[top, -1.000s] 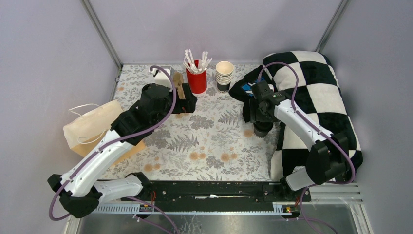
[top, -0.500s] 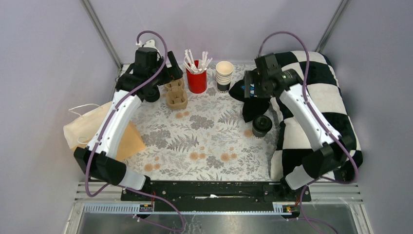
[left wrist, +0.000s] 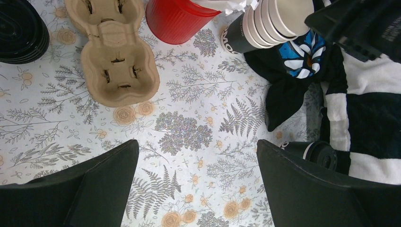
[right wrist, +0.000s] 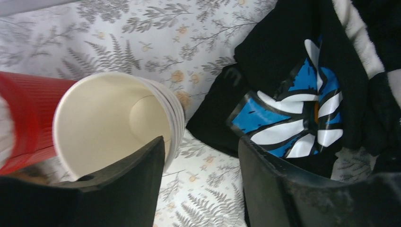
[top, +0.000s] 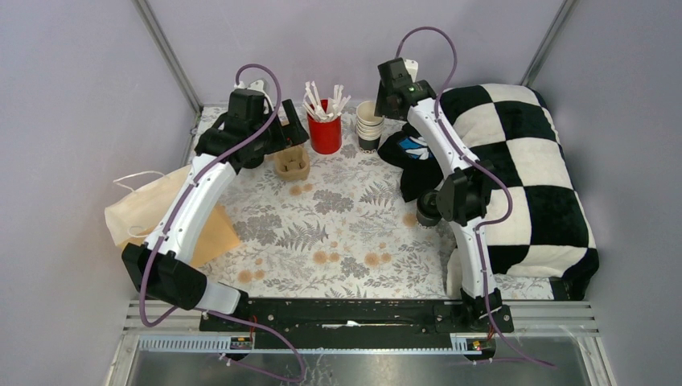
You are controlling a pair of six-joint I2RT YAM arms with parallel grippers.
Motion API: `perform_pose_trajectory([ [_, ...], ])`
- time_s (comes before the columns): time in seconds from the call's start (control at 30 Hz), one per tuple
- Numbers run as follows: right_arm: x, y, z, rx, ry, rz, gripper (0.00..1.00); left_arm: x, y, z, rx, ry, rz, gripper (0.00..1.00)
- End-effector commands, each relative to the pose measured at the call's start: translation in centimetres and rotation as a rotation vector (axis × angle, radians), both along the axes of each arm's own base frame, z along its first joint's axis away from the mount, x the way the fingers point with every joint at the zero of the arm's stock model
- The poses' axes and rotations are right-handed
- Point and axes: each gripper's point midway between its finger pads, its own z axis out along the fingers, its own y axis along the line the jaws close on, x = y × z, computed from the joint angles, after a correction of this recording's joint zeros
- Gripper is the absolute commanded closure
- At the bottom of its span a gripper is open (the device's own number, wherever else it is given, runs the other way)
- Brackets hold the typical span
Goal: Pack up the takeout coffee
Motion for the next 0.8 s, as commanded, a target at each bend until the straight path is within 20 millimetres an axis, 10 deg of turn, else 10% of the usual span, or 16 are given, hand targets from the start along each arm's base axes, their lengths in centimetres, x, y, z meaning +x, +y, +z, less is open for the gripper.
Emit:
perform_pose_trajectory([
  [0.0,2.1,-0.7,3.6,-0.074,-0.168,-0.029,0.4,-1.4,0.0,1.8,-0.01,-0.063,-0.044,0.01],
  [0.77,3.6,1.6,1.8,-0.181,-0.183,0.044,0.73,-1.7,-1.6,1.2,0.025,-0.073,-0.126,0.01],
])
